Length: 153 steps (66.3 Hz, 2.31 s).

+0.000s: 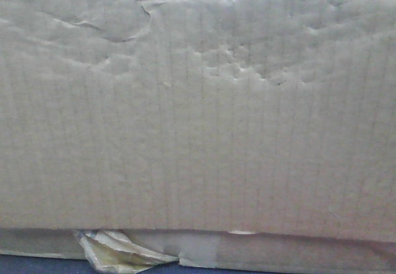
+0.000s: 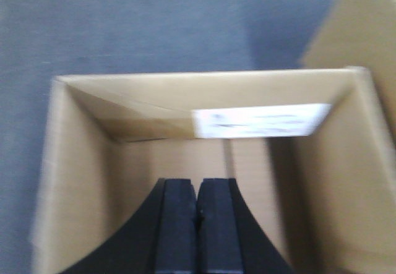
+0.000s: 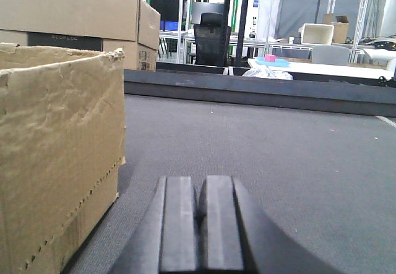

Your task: Stack two boxes on right shelf middle

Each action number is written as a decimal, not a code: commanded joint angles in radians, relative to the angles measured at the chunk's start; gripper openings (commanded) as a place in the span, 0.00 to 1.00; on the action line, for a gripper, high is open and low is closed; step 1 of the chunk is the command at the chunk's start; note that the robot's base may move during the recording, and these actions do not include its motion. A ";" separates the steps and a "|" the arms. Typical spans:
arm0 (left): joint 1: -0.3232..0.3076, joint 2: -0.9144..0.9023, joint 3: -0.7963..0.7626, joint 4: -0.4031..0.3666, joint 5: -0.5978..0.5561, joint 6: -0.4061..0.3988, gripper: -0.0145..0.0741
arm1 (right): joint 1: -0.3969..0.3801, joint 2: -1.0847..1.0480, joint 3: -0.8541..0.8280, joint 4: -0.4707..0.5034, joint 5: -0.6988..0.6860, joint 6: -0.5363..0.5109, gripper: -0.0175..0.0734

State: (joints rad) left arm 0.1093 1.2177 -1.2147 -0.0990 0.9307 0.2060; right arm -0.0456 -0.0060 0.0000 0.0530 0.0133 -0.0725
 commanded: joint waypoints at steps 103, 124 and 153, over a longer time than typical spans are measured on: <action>0.284 0.340 -0.099 -0.132 0.048 0.271 0.04 | 0.000 0.006 0.000 0.002 -0.023 -0.005 0.01; 0.358 0.269 -0.429 -0.038 0.097 0.008 0.04 | 0.000 0.006 0.000 0.002 -0.023 -0.005 0.01; -0.119 0.265 -0.868 0.250 0.290 -0.378 0.04 | 0.000 0.006 0.000 0.002 -0.023 -0.005 0.01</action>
State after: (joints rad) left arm 0.1028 1.4909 -2.0499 0.0765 1.2164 -0.0657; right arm -0.0456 -0.0060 0.0000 0.0530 0.0133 -0.0725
